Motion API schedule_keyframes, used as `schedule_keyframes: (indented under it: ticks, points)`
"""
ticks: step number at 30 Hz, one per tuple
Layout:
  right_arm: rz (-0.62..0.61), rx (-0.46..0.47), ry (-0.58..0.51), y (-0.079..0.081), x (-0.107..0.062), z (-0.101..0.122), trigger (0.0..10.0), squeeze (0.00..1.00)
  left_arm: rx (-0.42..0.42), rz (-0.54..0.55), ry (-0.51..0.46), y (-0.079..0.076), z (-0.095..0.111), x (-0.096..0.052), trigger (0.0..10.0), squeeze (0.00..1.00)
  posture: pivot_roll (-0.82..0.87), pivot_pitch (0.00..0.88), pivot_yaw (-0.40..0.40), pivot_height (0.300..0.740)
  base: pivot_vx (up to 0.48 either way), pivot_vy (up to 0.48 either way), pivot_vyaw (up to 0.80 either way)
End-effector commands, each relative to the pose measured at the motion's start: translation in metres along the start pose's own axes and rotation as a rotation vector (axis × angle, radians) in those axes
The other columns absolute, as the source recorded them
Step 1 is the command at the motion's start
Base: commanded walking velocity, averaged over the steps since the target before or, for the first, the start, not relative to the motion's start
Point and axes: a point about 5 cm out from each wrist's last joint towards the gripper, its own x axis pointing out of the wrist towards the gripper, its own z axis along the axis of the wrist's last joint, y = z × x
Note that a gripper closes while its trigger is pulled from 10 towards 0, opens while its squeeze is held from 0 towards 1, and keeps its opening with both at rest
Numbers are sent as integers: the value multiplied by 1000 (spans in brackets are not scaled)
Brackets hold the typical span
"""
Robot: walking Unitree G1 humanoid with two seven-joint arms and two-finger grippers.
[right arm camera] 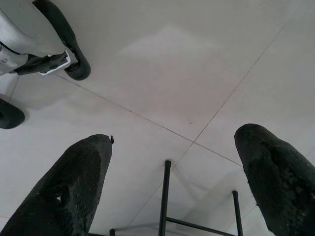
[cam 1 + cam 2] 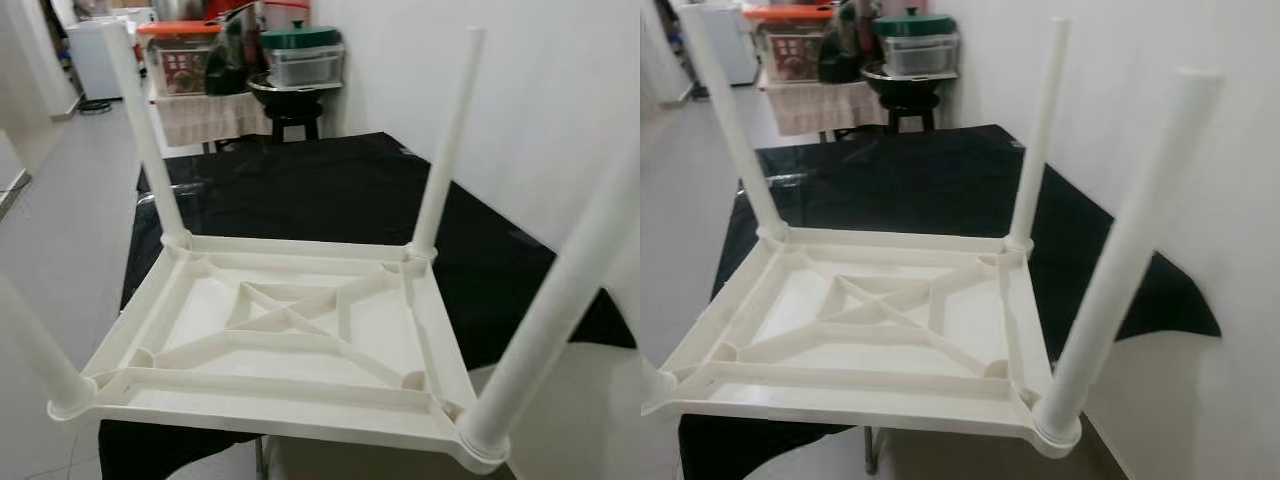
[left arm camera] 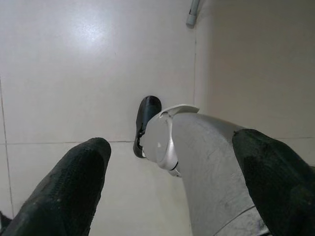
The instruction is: Building children table
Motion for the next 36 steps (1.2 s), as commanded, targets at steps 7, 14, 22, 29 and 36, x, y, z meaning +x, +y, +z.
schedule_keyframes:
  ticks: [7,14,22,29,36]
  points:
    - [114,-892,-678,92,-83,218,10000,0,4,-5,-2,0,2,0,10000,0,65,0,-86,740,0,-37,0]
    - [113,-894,-678,91,-83,218,10000,0,15,-18,-4,-1,2,0,10000,0,64,0,-84,740,0,-448,0]
    - [113,-894,-679,91,-83,218,10000,0,14,-7,-1,0,2,0,10000,0,64,0,-85,740,0,-480,0]
    - [111,-895,-679,91,-83,218,10000,0,-6,-4,14,0,0,0,10000,0,63,0,-84,740,0,-174,0]
    - [111,-895,-679,91,-83,218,10000,0,-12,-4,13,0,0,0,10000,0,62,0,-83,740,0,0,0]
